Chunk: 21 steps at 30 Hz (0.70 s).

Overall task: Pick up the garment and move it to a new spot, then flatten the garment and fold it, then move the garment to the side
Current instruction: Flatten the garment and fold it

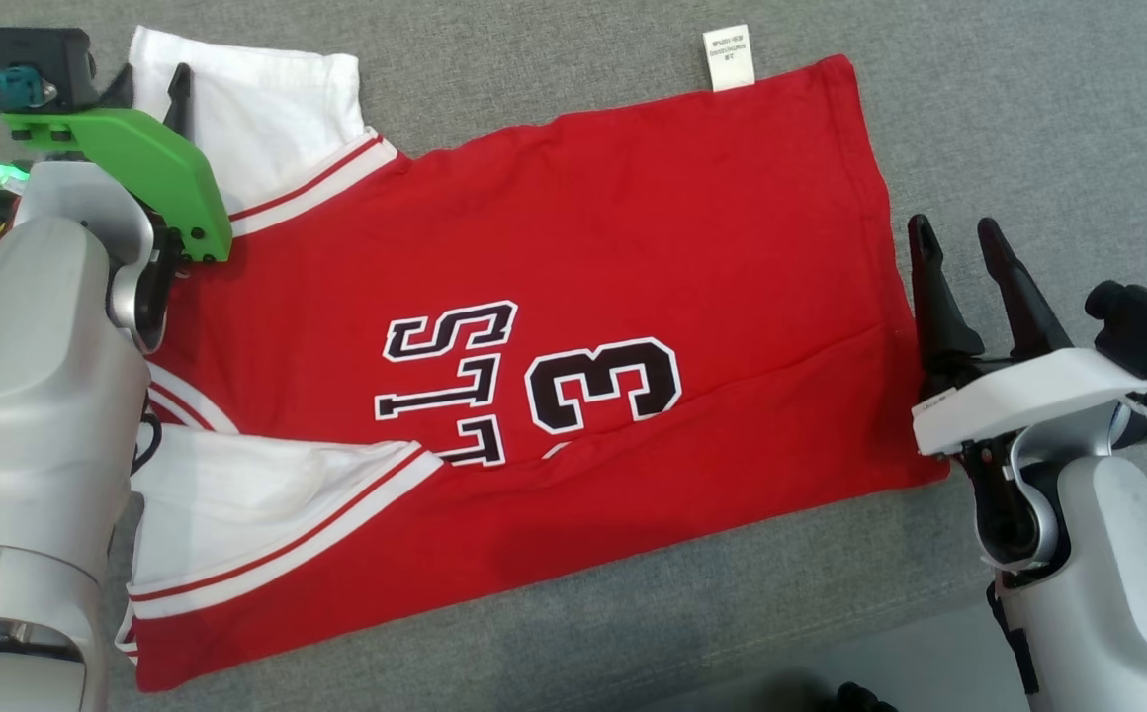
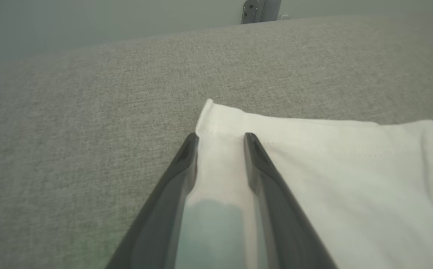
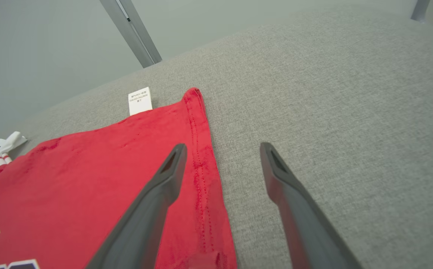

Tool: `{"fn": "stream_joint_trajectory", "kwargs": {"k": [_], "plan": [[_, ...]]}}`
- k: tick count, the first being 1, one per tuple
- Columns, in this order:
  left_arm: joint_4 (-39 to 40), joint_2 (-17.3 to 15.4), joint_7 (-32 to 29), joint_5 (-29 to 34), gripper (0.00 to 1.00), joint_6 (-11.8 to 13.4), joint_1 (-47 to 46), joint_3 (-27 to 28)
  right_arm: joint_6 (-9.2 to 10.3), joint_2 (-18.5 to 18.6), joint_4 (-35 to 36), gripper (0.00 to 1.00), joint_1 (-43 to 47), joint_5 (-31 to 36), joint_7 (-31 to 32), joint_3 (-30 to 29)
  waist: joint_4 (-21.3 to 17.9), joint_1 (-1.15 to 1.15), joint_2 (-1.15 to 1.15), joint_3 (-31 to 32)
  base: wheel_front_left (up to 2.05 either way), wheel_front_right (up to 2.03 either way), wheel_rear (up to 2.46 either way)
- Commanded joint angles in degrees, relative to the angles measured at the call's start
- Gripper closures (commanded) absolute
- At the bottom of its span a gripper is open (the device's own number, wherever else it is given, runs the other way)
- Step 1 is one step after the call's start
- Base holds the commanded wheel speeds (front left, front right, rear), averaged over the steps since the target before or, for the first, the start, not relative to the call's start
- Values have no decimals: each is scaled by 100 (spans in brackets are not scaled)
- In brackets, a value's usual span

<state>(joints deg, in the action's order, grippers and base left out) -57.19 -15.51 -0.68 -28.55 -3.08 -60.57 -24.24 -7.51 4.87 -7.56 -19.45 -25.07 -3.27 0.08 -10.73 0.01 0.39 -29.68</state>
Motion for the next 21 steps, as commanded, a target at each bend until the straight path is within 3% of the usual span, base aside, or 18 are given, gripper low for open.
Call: {"fn": "stream_joint_trajectory", "kwargs": {"k": [1,10,21], "plan": [[-82,20,8,-16,100,-35,57,-31,4,47,26,0,-115,8,14,-6,36,-1,-39,35,0,0,0],[-19,285,679,-252,100,-246,244,22,4,568,-419,0,-726,232,511,156,392,-1,-39,389,0,0,0],[419,474,1146,-371,100,-344,763,-114,4,1202,-1850,0,-1902,305,1196,727,883,-1,-39,570,0,0,0]]}}
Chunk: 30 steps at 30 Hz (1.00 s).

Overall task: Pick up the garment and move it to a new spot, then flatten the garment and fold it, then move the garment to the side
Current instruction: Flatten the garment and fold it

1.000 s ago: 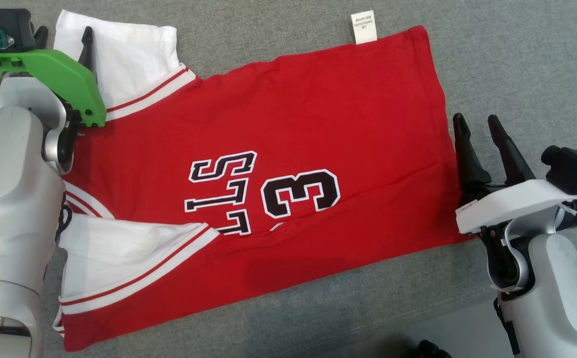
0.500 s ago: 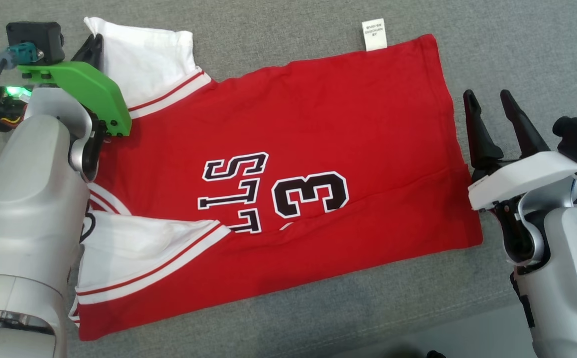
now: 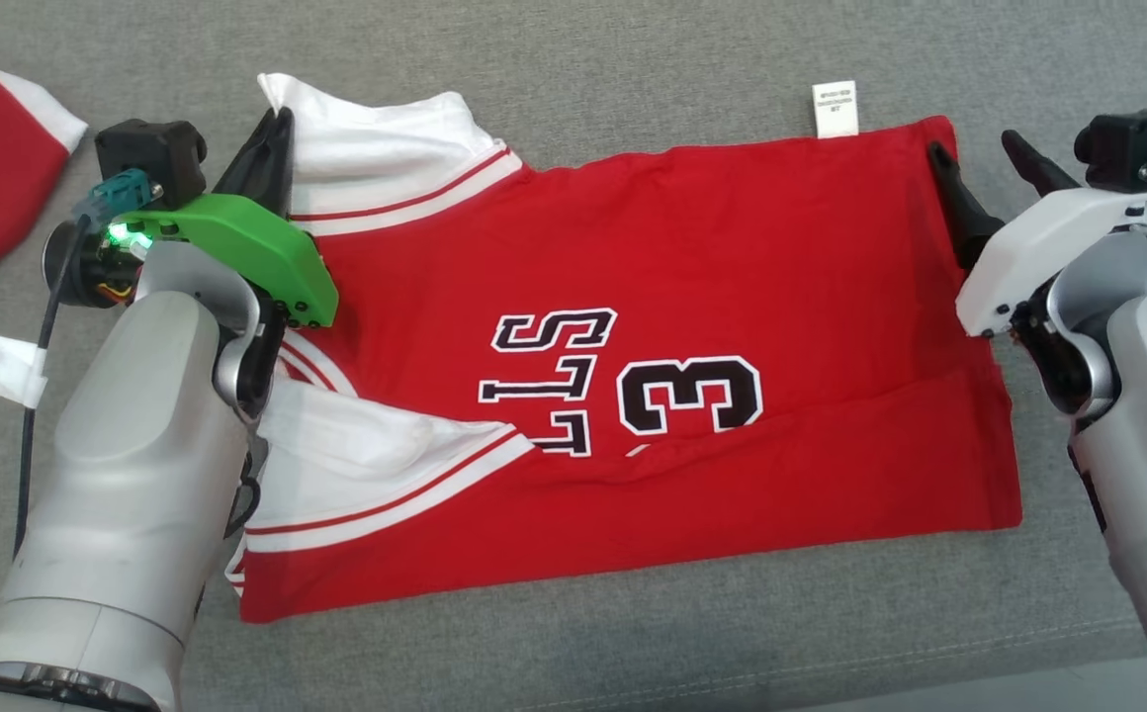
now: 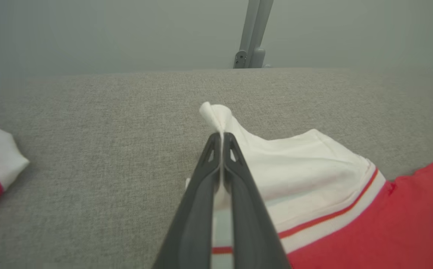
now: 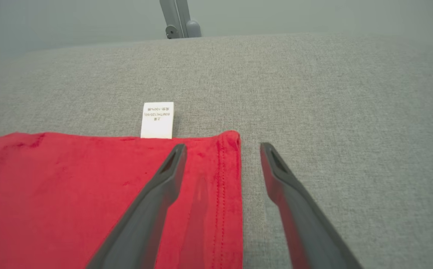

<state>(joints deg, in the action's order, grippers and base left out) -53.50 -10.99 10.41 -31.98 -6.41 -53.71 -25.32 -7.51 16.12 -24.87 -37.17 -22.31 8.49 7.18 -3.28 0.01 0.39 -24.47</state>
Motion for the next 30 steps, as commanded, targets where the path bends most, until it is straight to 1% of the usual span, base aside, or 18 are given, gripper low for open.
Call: {"fn": "stream_joint_trajectory", "kwargs": {"k": [1,7,10,16,20,21,22,23,25,30], "plan": [[88,40,50,-38,100,-9,110,-11,4,103,-284,0,-238,44,59,48,174,-1,-39,40,0,0,0],[278,95,56,-91,100,46,204,-35,4,176,-1270,0,-810,151,285,201,338,-1,-39,-12,0,0,0],[341,99,25,-108,100,74,229,-49,4,144,-1639,0,-1014,126,275,267,378,-1,-39,-23,0,0,0],[423,92,-3,-133,100,99,230,-76,4,145,-2180,0,-1297,49,206,316,432,-1,-39,-43,0,0,0],[485,85,-11,-153,100,103,217,-90,4,76,-2522,0,-1458,-44,83,384,463,-1,-39,-66,0,0,0],[510,75,-25,-160,100,108,219,-97,4,53,-2670,19,-1538,-61,17,443,473,-1,-39,-71,0,0,0],[522,68,-28,-168,100,113,227,-99,4,46,-2743,57,-1573,-76,-4,472,478,-1,-39,-69,0,0,0],[534,66,-30,-176,100,119,238,-102,4,46,-2805,69,-1606,-82,-38,506,483,-1,-39,-64,0,0,0],[560,54,-28,-193,100,128,262,-103,4,57,-2917,100,-1689,-77,-147,547,485,-1,-39,-49,0,0,0],[682,-2,97,-263,100,133,388,-47,4,62,-3158,100,-1808,-124,-506,587,475,-1,-39,24,0,0,0]]}}
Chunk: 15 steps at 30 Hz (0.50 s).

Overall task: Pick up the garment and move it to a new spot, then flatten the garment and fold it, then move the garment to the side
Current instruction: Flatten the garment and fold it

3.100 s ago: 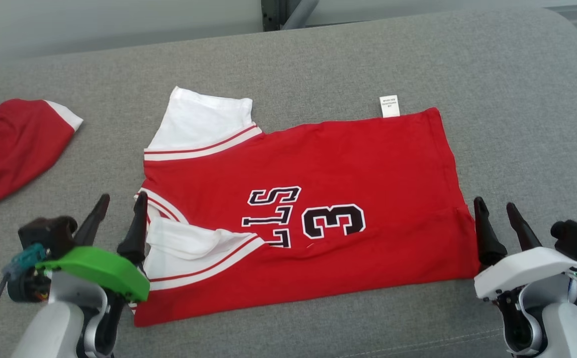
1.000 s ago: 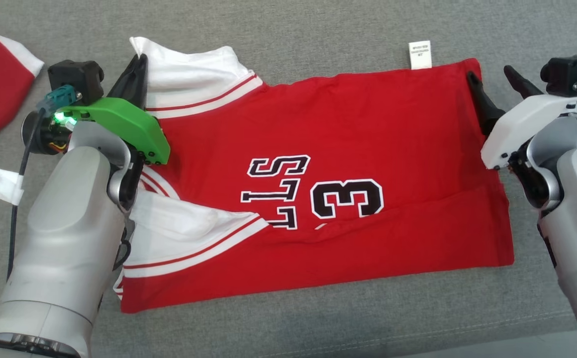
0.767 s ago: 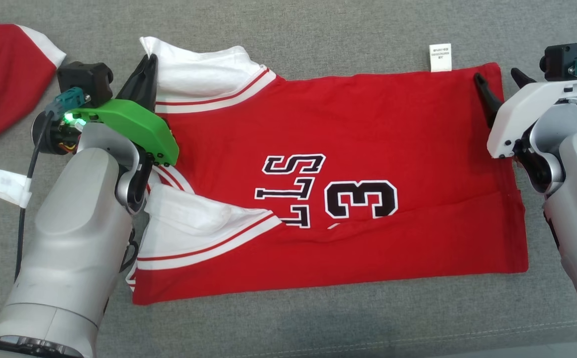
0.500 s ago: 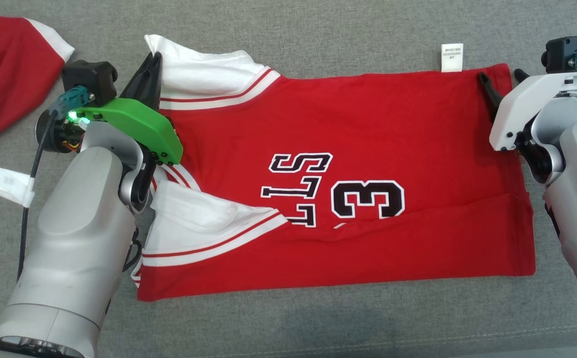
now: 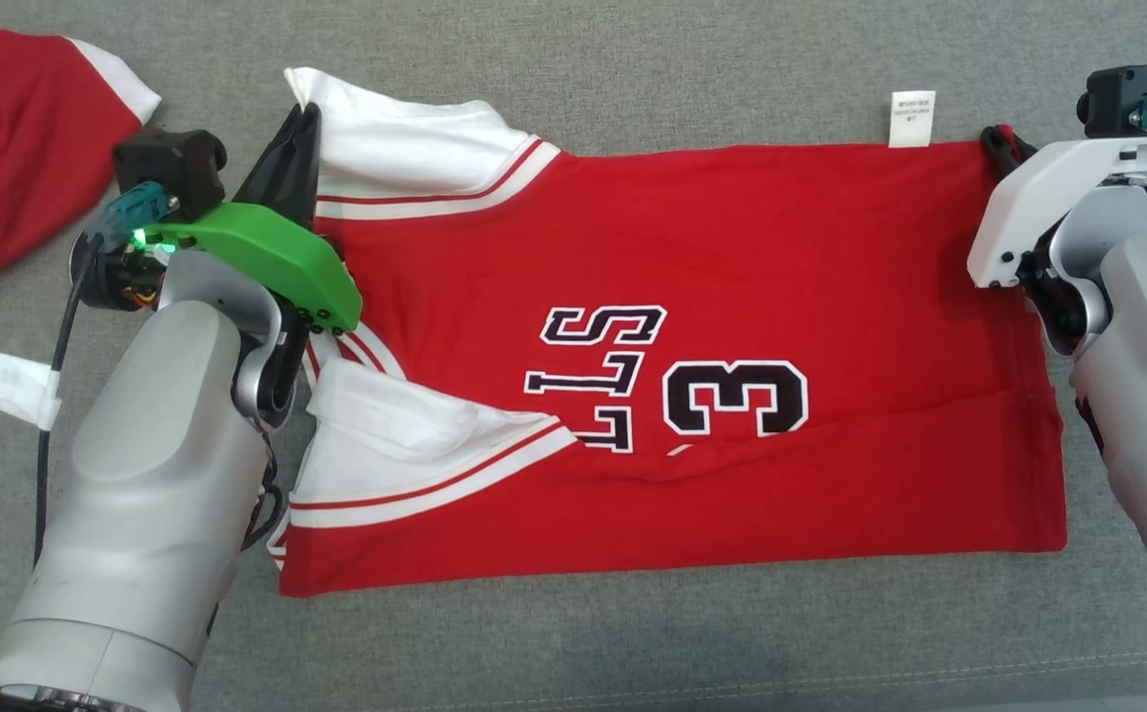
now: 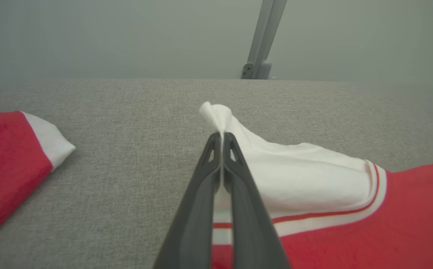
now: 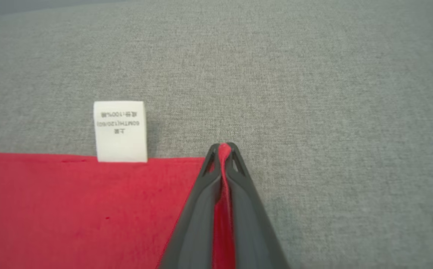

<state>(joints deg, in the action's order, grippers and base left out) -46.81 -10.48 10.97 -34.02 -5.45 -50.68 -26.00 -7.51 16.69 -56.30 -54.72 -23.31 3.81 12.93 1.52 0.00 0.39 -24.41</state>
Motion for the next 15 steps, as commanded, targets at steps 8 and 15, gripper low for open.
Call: {"fn": "stream_joint_trajectory", "kwargs": {"k": [8,15], "plan": [[668,-245,316,-38,100,143,675,162,4,130,210,100,305,-466,-530,325,-32,0,-39,285,0,0,0],[1920,-550,396,103,100,433,1705,236,4,419,1175,100,1214,-1076,-931,601,-119,0,-39,654,0,0,0]]}}
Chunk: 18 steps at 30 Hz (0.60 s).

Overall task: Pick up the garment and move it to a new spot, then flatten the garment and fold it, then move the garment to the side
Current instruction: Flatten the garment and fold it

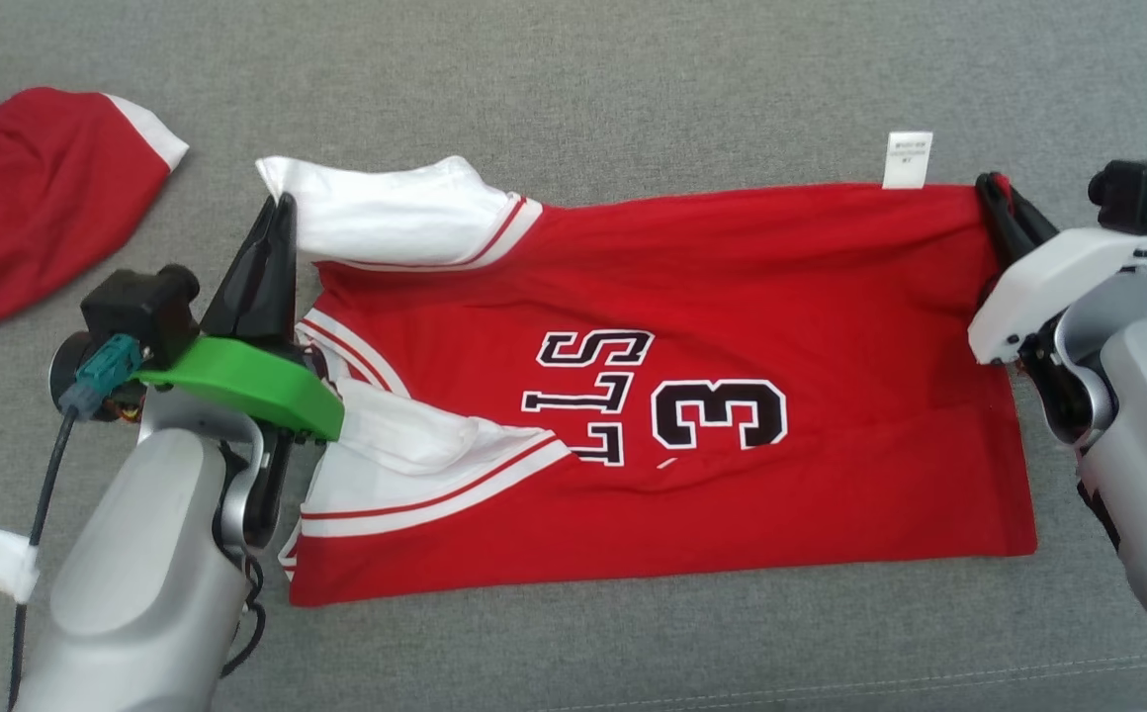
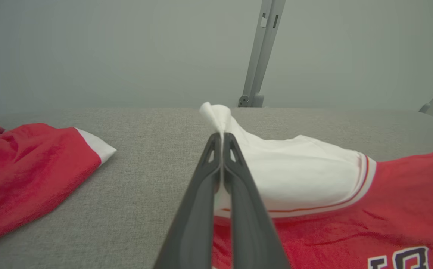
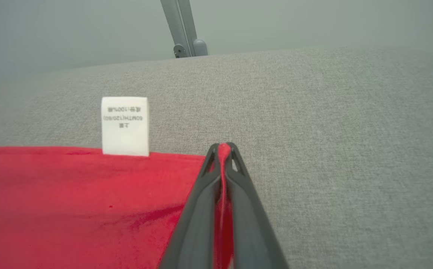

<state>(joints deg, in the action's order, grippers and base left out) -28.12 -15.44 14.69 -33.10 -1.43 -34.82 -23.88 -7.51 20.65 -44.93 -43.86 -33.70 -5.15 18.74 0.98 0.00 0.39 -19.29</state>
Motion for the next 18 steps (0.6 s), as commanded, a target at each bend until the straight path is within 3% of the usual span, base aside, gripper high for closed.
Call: {"fn": "stream_joint_trajectory", "kwargs": {"k": [1,11,18], "plan": [[262,-94,27,8,100,82,309,39,4,56,197,100,289,-99,-73,44,-93,0,-39,188,0,0,0],[2387,-594,-209,7,100,890,2390,89,4,155,1588,100,1892,-285,-109,-185,-325,0,-39,544,0,0,0],[2825,-585,-330,-29,100,1226,3119,34,4,-41,2034,100,2485,-193,40,-484,-347,0,-39,664,0,0,0]]}}
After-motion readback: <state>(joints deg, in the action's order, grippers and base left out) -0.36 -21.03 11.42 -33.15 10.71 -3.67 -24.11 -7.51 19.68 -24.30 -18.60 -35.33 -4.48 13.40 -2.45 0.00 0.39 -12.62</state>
